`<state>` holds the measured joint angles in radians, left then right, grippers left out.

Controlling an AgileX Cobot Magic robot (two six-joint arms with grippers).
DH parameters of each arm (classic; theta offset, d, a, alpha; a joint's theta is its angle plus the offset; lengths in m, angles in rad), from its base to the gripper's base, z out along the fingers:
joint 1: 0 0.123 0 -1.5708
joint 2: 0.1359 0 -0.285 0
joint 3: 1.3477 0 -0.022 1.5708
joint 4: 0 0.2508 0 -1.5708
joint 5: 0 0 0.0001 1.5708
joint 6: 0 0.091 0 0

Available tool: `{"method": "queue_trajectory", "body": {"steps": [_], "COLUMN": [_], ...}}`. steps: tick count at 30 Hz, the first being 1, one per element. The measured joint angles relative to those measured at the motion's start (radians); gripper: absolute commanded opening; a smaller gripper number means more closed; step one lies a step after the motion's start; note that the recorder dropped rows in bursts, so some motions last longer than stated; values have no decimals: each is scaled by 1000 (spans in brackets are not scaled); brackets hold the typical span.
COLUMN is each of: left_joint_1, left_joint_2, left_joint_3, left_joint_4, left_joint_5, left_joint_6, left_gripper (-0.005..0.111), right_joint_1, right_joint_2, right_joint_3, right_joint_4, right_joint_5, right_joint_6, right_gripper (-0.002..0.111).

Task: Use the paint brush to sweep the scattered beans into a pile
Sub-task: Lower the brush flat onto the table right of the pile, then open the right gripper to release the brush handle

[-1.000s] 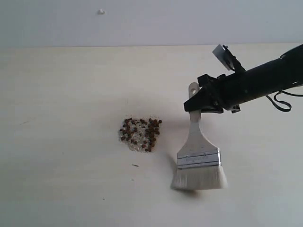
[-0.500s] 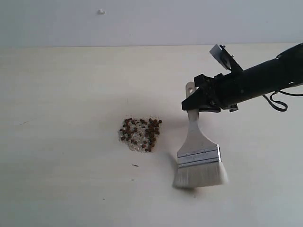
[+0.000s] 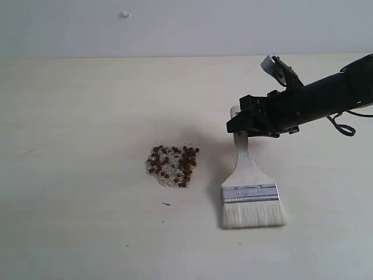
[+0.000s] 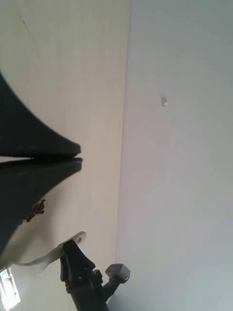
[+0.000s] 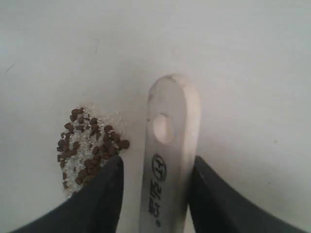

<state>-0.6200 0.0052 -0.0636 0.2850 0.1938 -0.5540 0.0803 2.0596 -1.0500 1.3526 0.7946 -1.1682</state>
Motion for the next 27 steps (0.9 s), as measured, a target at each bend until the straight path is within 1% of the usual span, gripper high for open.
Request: {"method": "queue_trajectory", "body": {"steps": [3, 10, 12, 13, 14, 17, 18, 23, 25, 27], "left_joint_1": [0, 0, 0, 0, 0, 0, 0, 0, 0, 0], "left_joint_2": [0, 0, 0, 0, 0, 0, 0, 0, 0, 0], "left_joint_3": [0, 0, 0, 0, 0, 0, 0, 0, 0, 0], "left_joint_4": [0, 0, 0, 0, 0, 0, 0, 0, 0, 0], "left_joint_5": [0, 0, 0, 0, 0, 0, 0, 0, 0, 0], "left_joint_6": [0, 0, 0, 0, 0, 0, 0, 0, 0, 0], "left_gripper": [0, 0, 0, 0, 0, 0, 0, 0, 0, 0], "right_joint_1": [0, 0, 0, 0, 0, 0, 0, 0, 0, 0], "right_joint_2": [0, 0, 0, -7, -16, -66, -91, -280, -378, -473], "right_joint_3": [0, 0, 0, 0, 0, 0, 0, 56, 116, 196], "right_joint_4": [0, 2, 2, 2, 2, -20, -32, -54, -8, 100], "right_joint_5": [-23, -52, -68, -77, -87, -119, -130, -252, -299, -333], "right_joint_6": [-2, -2, -2, 2, 6, 40, 52, 59, -7, -110], "right_gripper": [50, 50, 47, 45, 39, 8, 0, 0, 0, 0]}}
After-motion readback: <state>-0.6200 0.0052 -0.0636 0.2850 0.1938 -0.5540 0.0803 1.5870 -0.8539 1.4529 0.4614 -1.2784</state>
